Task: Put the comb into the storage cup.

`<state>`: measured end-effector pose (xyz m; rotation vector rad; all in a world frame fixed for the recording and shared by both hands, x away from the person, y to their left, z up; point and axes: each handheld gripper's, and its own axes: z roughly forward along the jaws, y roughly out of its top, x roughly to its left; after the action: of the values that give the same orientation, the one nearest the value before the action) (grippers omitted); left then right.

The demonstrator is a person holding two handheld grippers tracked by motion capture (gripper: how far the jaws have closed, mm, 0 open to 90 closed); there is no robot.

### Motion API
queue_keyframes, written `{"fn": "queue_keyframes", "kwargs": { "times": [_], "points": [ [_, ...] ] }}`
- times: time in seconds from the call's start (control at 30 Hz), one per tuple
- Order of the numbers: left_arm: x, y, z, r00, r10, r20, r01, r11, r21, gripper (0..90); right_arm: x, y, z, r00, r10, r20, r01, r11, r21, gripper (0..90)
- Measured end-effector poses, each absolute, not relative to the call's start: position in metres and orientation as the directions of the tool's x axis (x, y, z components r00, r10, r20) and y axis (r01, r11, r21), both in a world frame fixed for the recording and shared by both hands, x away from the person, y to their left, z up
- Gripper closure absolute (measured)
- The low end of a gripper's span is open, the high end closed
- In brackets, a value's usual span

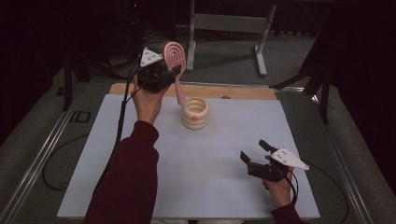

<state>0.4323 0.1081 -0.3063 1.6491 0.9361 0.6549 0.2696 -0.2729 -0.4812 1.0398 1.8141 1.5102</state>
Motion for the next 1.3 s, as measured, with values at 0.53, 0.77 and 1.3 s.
{"fn": "queue_keyframes", "kwargs": {
  "times": [0.53, 0.77, 1.3],
  "points": [
    [0.438, 0.094, -0.317, 0.531, 0.846, -0.041, 0.241, -0.105, 0.965, 63.9, 0.269, -0.273, -0.48, -0.547, 0.834, 0.069, 0.211, 0.058, 0.976, 10.4],
    [0.44, 0.09, -0.319, 0.531, 0.846, -0.047, 0.238, -0.096, 0.967, 63.9, 0.269, -0.274, -0.48, -0.55, 0.832, 0.073, 0.211, 0.053, 0.976, 10.4],
    [0.446, 0.083, -0.327, 0.53, 0.846, -0.057, 0.247, -0.09, 0.965, 63.9, 0.27, -0.274, -0.48, -0.554, 0.828, 0.082, 0.212, 0.045, 0.976, 10.4]
  ]
}}
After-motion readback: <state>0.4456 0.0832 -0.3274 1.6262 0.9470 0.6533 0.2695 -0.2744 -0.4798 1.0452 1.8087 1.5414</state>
